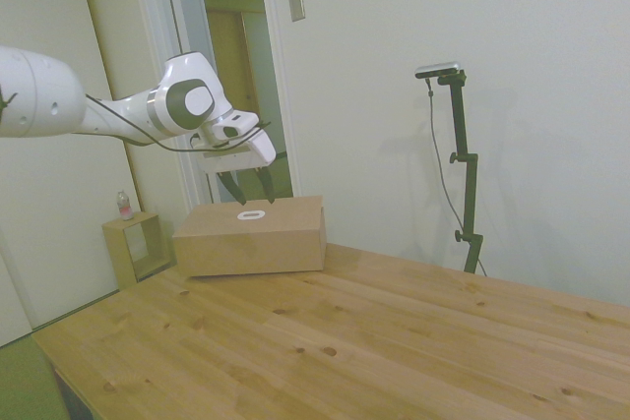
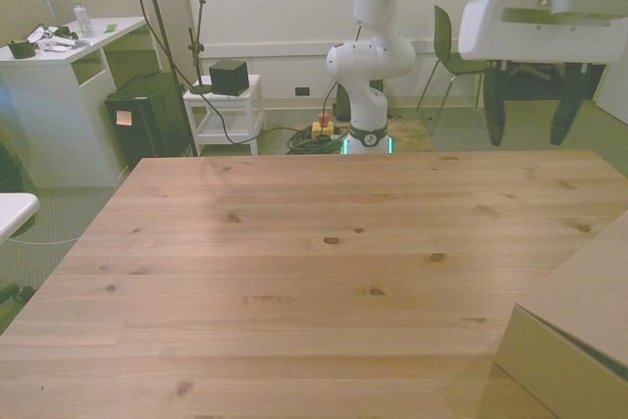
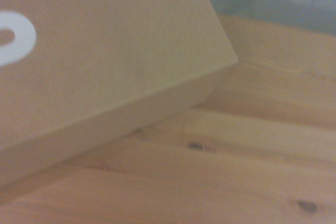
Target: Close the box
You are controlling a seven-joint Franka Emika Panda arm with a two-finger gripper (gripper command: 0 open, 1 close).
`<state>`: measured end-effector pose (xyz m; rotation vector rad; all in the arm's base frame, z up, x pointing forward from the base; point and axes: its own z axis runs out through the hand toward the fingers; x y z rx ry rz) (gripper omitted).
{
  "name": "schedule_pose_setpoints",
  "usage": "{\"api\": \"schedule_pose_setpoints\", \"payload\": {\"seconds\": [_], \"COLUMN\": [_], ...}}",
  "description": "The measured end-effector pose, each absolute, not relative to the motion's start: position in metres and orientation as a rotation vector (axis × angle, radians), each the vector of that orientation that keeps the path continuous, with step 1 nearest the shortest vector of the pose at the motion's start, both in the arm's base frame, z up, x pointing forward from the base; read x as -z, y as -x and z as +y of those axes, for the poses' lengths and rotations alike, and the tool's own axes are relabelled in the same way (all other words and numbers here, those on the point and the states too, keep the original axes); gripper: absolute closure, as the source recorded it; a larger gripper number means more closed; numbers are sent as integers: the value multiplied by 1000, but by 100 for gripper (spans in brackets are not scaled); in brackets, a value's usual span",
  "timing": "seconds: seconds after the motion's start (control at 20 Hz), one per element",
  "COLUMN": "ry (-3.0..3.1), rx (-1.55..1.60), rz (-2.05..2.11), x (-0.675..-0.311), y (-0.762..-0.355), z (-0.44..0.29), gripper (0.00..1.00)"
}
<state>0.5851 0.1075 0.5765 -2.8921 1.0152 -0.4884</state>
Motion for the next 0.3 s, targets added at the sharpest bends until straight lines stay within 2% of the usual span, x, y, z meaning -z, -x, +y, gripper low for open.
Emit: {"api": "schedule_pose_setpoints", "payload": {"seconds": [0.3], "ry": [2865], "rx": [359], "rz": [1178], "x": [-509], "y": [-531], "z": [49], "gripper": [0]}}
